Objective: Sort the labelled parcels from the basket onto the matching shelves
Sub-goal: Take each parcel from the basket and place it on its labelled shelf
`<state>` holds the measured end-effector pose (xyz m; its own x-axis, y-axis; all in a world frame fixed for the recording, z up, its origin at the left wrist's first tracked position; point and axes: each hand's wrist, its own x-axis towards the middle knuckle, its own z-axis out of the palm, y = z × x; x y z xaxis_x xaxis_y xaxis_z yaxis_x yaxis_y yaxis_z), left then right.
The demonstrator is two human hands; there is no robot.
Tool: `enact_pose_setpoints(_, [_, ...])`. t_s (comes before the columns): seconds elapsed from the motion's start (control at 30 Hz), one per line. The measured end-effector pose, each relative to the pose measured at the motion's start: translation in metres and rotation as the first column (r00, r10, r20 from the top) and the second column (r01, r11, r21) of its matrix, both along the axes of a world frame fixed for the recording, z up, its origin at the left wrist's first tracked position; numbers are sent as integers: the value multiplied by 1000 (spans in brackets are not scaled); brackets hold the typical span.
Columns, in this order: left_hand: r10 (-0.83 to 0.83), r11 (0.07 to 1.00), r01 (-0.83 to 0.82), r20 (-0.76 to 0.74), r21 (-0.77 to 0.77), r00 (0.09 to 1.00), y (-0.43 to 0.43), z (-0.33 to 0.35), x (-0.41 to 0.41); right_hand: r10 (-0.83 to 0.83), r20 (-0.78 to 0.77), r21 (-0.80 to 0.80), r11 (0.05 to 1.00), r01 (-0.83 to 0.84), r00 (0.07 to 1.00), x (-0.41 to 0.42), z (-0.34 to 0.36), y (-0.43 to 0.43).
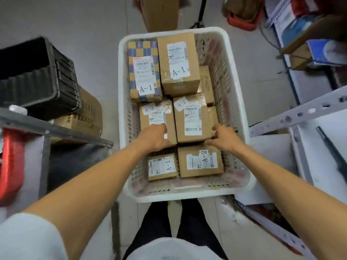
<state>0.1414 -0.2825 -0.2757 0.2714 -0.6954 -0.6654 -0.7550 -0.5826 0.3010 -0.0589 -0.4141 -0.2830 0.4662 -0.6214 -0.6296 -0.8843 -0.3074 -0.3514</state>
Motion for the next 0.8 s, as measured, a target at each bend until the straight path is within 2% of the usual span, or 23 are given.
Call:
enact_pose_setpoints(0.17, [161, 984, -166, -73, -60, 984, -9, -46, -15, -212, 116, 57, 977, 206, 970, 3, -52, -13])
enact_pose_setpoints(0.27, [218, 952, -232, -89, -200, 972, -16, -64, -20, -441, 154, 175, 893, 415, 884, 8, -77, -16])
enact_pose_setpoints(0.33, [267, 921, -290, -121, -260, 956, -23, -73, -21, -523, 188, 190, 850, 491, 831, 10, -91, -18])
enact_pose_setpoints(0.6, [354, 866, -404, -210, -295, 912, -22, -97, -26, -734, 221, 418, 666, 617, 642, 19, -128, -23])
enact_pose_setpoints(0.8, [424, 831, -485, -256, -270, 869, -20, -107, -28, -751, 228, 498, 636, 589, 619, 19, -129, -17])
